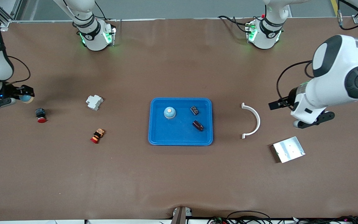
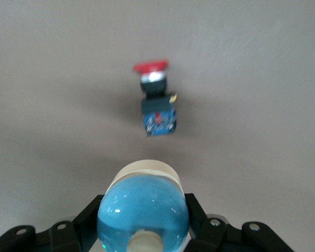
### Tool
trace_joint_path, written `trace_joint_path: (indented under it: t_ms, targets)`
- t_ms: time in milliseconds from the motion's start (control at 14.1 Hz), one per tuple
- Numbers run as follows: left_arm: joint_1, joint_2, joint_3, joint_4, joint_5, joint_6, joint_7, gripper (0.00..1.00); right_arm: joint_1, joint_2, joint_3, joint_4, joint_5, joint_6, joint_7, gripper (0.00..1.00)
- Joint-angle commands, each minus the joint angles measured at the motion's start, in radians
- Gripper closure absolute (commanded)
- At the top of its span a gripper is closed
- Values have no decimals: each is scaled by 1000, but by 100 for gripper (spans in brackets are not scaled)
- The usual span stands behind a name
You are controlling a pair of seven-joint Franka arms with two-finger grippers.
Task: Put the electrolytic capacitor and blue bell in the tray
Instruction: 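Release the capacitor into the tray and withdraw the left gripper, then lift the bell with the right gripper while the left gripper returns to rest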
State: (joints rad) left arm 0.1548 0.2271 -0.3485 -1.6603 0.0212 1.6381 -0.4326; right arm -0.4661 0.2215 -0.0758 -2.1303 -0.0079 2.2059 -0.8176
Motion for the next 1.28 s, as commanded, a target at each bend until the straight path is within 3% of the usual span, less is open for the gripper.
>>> trace_joint_path:
  t_ms: [0,496,780,922,1205]
  targets:
    - [69,-97,-4,-175,-21,142,142,0,49,1,-2,75,12,-25,-5,100]
    - [155,-124,-3,-341,-7,446,368,0,225,-30,2,107,38,-58,314,100]
    - [180,-108,-4,-326,-4,532,420,0,375,-37,2,115,85,-58,550,100]
    - [181,-103,2,-247,-7,475,411,0,466,-44,2,122,85,-60,697,100]
    - [193,-101,6,6,-7,162,408,0,656,-39,2,144,74,-58,1027,100]
